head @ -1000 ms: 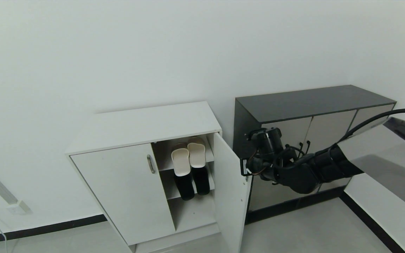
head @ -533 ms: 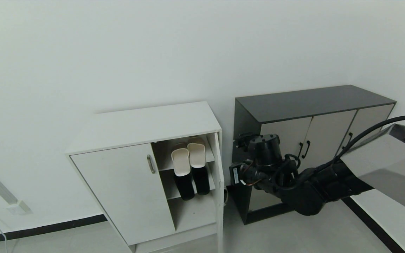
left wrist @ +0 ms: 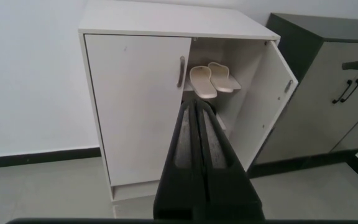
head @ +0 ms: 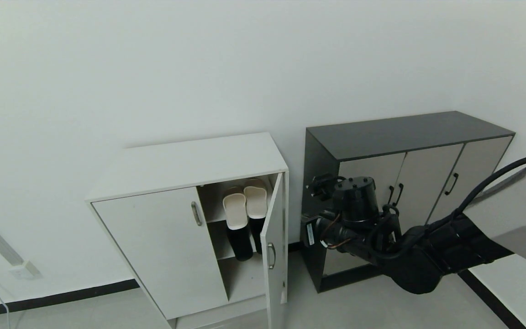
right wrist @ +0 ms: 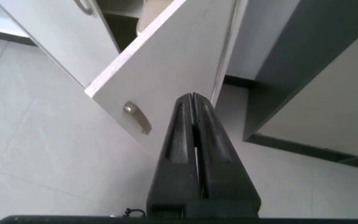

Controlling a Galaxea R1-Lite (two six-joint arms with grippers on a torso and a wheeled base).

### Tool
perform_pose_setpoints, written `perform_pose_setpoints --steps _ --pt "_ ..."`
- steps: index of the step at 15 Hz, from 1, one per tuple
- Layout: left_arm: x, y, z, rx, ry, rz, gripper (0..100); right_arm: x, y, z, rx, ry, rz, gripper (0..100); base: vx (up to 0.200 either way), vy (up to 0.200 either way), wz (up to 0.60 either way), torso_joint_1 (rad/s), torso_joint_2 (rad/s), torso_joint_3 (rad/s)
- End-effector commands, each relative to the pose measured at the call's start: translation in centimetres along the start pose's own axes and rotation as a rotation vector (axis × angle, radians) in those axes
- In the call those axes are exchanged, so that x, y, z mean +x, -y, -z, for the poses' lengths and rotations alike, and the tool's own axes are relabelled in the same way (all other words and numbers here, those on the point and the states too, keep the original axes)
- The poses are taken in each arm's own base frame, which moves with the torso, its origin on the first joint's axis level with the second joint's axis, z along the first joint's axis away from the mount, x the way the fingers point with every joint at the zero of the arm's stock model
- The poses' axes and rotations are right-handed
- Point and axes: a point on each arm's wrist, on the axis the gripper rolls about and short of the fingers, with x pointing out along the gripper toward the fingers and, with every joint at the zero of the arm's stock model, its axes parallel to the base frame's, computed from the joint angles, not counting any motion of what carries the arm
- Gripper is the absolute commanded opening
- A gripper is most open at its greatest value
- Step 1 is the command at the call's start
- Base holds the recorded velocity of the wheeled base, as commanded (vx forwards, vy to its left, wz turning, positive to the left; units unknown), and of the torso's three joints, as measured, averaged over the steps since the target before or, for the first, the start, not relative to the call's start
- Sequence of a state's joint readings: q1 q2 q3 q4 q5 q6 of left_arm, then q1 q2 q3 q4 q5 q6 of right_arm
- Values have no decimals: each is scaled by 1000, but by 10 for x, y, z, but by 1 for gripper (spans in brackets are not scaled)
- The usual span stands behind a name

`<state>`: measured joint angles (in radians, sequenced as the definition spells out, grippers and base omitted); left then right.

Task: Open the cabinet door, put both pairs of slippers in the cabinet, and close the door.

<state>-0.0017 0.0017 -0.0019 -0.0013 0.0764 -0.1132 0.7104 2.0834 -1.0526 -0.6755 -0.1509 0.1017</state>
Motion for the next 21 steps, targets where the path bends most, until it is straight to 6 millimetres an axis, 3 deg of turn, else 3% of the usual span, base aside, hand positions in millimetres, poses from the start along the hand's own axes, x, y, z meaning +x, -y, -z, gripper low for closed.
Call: perform_pose_setpoints --steps 1,5,8,12,16,18,19,21 --pt "0 0 0 0 -1 -1 0 0 -1 0 -1 1 -2 0 0 0 600 -7 7 2" --pt "0 0 0 0 -1 -1 0 2 0 4 -2 -8 1 0 0 0 600 2 5 2" --pt "0 0 0 0 0 0 0 1 0 13 -64 27 -17 0 0 0 0 0 0 0" --pt "0 0 0 0 0 0 0 0 8 10 -62 66 -15 0 0 0 0 0 0 0" --pt "0 0 0 1 -1 -1 0 -21 33 -2 -50 60 47 0 0 0 0 0 0 0" --pt "0 0 0 1 0 0 0 -25 36 -2 -50 49 55 0 0 0 0 0 0 0" --pt "0 0 0 1 0 1 0 -45 48 3 -42 0 84 0 0 0 0 0 0 0" --pt "0 0 0 3 -2 2 0 -57 53 14 -46 -41 96 0 200 0 0 2 0 0"
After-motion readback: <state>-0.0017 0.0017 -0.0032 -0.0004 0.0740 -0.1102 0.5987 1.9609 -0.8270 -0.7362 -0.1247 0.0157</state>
